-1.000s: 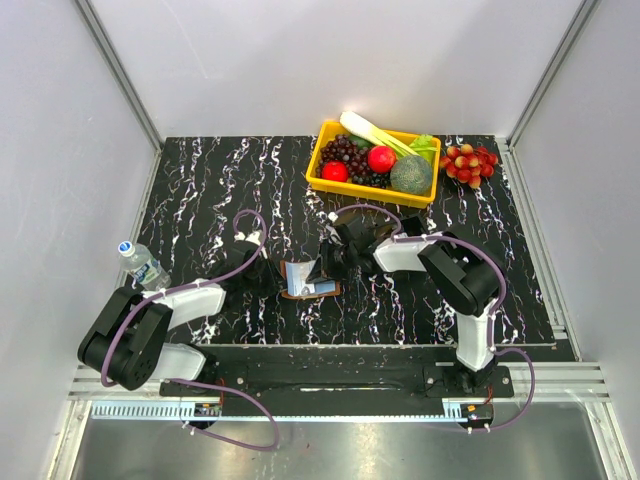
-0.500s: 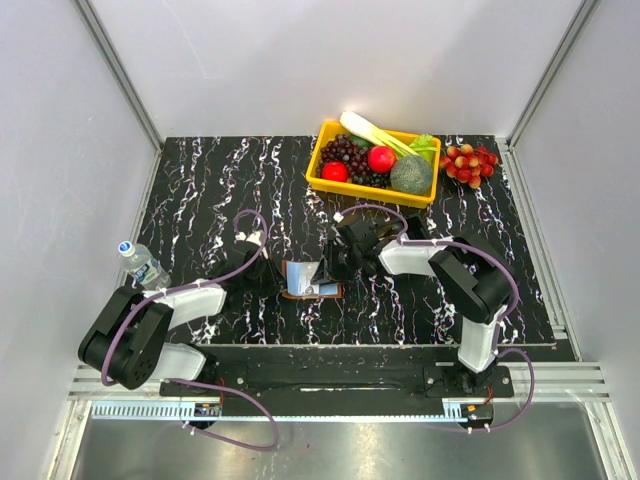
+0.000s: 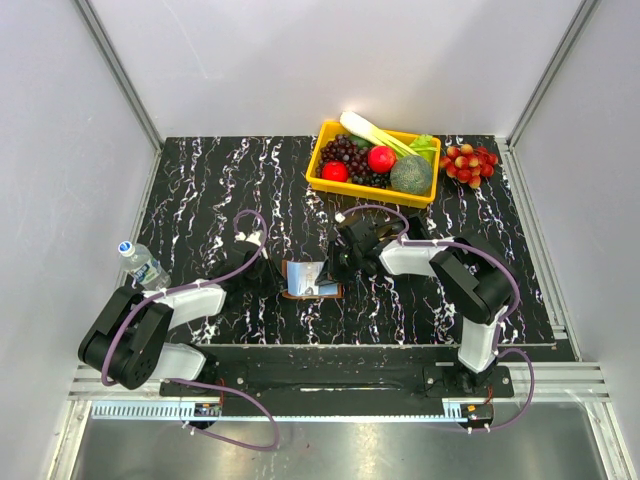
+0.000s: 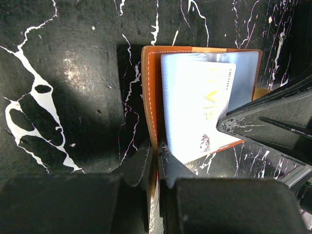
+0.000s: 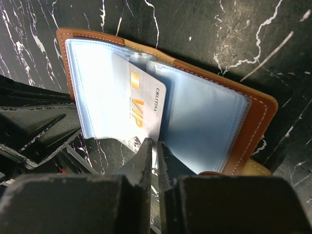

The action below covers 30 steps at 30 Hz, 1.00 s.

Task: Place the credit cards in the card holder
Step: Insert the credit card into the card holder.

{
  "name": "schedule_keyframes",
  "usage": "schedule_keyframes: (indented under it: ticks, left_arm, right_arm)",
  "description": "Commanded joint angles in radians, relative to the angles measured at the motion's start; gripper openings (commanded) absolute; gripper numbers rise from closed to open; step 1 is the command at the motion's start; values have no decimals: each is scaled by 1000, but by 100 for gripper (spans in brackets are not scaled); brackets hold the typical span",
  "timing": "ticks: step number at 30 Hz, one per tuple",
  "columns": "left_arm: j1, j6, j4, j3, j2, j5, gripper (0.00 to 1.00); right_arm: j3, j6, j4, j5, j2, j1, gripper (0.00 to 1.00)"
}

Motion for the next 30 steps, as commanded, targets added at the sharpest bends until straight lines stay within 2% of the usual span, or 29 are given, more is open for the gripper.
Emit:
schedule_keyframes:
  ticks: [1,10,22,30]
  left_arm:
    - [-4,26,-93,-40,44,-41,0]
    - [-4,26,-87,-42,51,-35,0]
    - [-4,14,-44,-63,73,-29,0]
    - [-4,12,-44,-63,70,-30,0]
  right_arm:
    - [9,-17,-24,8,18,1,8]
    - [89,-55,13,-106,106,27,9]
    - [105,8,120,-229,167,39,14]
    - [87,14,146,-215,155,42,16]
